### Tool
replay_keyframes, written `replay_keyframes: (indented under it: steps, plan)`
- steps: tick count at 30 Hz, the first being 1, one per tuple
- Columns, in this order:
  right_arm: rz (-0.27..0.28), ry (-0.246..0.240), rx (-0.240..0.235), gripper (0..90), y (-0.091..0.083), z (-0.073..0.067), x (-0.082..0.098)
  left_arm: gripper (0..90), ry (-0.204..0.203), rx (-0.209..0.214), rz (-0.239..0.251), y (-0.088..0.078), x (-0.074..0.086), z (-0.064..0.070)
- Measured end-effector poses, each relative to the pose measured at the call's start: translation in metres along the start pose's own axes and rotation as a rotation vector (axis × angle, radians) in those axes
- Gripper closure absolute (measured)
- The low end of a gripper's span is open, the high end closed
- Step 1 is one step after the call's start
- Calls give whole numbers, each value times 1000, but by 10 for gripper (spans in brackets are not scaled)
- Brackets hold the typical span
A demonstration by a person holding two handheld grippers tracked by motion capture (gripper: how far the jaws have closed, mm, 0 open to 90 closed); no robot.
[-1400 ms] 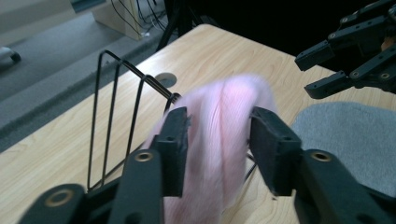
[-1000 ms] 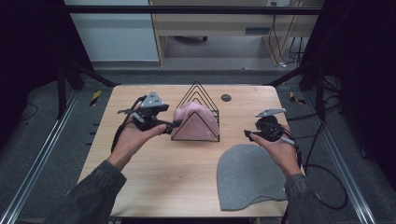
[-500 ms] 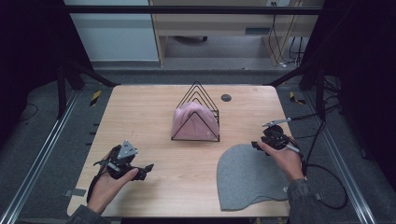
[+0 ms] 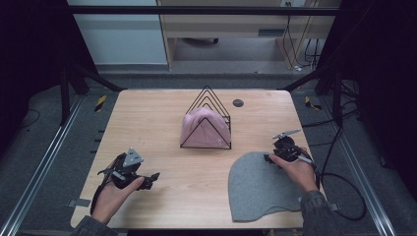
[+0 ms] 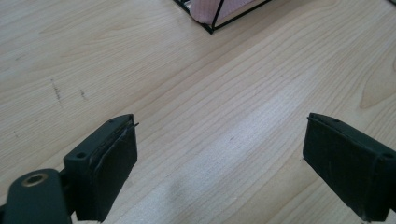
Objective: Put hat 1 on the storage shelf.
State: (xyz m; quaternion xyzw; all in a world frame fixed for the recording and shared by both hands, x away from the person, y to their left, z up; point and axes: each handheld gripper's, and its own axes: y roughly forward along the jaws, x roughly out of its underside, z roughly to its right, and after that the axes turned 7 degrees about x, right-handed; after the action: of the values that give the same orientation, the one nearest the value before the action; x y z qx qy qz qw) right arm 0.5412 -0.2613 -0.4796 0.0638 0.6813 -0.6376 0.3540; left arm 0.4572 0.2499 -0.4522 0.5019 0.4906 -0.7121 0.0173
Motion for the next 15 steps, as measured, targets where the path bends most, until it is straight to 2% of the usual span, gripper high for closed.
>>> replay_keyframes:
  steps: [10,11,15]
  plan:
    - [-25,-24,-23,646,-1,-1,2,101,-21,3,-16,0,4,-8]
    - [-29,-38,-30,718,-2,-1,3,101,-20,1,-28,2,5,-9]
    - [-34,-65,-53,834,-4,-4,5,101,-30,0,-34,3,6,-12]
